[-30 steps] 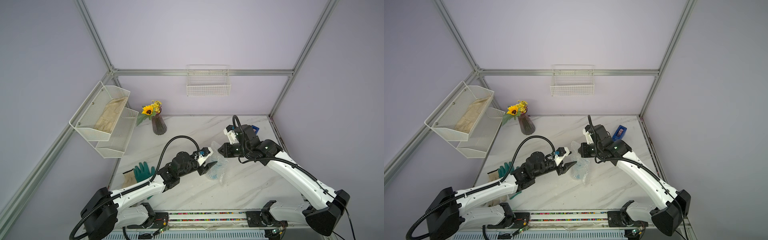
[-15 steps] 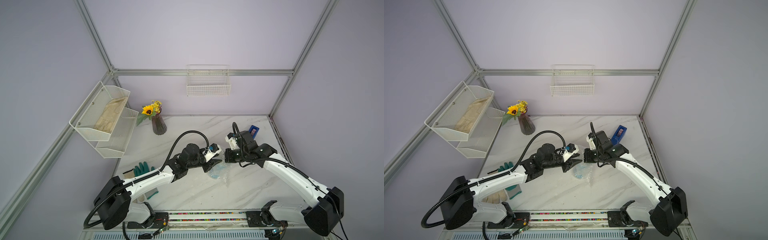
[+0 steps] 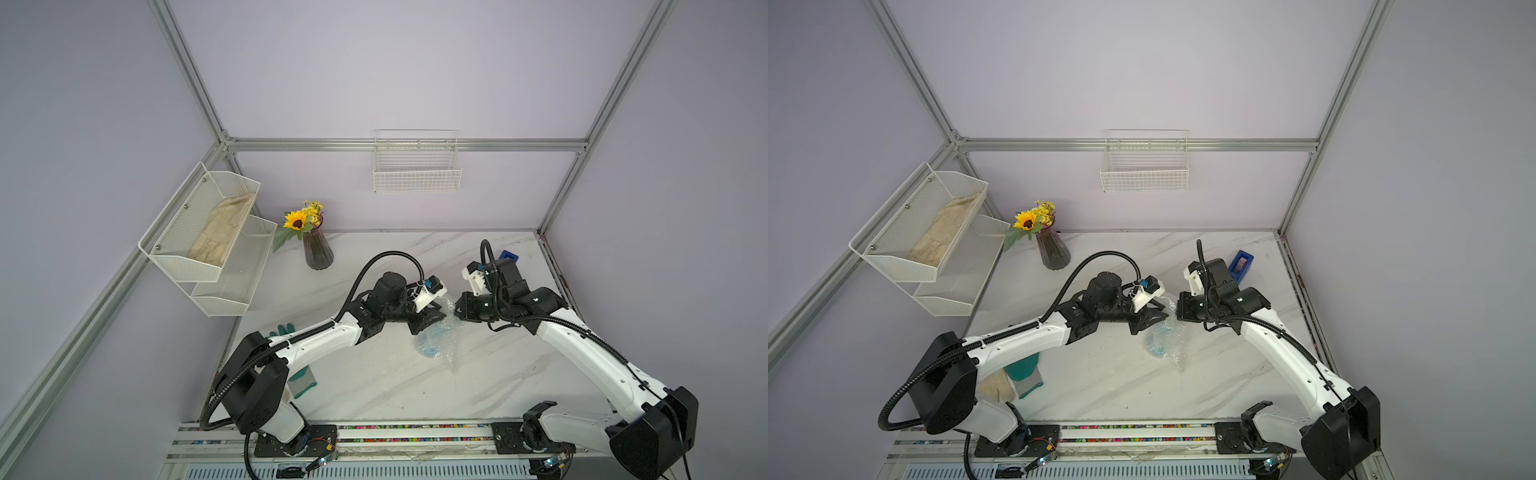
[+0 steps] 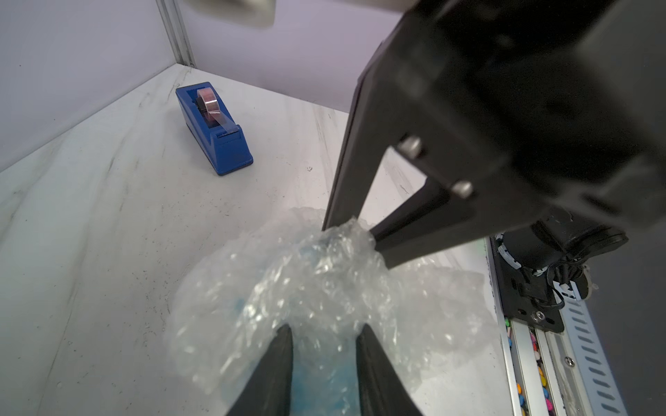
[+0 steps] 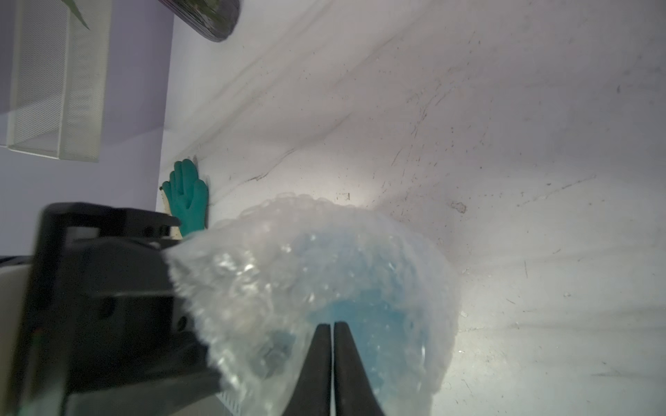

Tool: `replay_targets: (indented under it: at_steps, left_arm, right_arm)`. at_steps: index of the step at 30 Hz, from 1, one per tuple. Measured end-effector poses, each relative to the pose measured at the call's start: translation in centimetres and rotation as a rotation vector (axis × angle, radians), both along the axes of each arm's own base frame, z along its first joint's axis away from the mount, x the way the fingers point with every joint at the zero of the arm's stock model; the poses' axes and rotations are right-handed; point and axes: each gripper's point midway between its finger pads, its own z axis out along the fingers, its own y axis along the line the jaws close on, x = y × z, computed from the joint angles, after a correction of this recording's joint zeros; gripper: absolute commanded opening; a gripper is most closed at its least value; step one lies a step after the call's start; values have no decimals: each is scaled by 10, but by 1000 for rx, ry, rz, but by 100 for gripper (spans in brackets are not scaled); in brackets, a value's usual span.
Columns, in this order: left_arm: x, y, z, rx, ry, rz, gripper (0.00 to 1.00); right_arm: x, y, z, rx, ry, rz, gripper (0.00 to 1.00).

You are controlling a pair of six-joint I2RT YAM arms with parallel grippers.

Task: Wrap wine glasses in bubble wrap
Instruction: Wrap the wine glass in bubble wrap.

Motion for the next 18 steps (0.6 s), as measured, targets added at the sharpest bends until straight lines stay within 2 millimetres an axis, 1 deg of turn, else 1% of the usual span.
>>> replay_targets:
  at_steps: [2, 5, 8, 10, 12, 15, 16, 18]
  left_arm:
    - [2, 3, -1, -3, 12, -3, 29]
    - [1, 4, -2, -7, 24, -17, 29]
    - [-1, 3, -1, -12, 28, -28, 29]
    - [-2, 3, -1, -14, 31, -34, 28]
    - [-3, 3, -1, -16, 34, -39, 28]
    - [-3, 3, -1, -17, 37, -43, 28]
    - [-3, 3, -1, -18, 38, -43, 28]
    - [-2, 4, -3, -14, 43, -40, 28]
  right_arm:
    - [2, 1, 23, 24, -50, 0, 10]
    - [1, 1, 48, 51, -101, 2, 10]
    - [-1, 5, 57, 77, -112, 22, 10]
    - [-1, 8, 52, 84, -95, 36, 10]
    - [0, 12, 41, 86, -65, 51, 10]
    - [1, 17, 10, 70, 8, 71, 10]
    - [0, 19, -1, 64, 38, 77, 8]
    - [0, 21, -18, 50, 80, 88, 5]
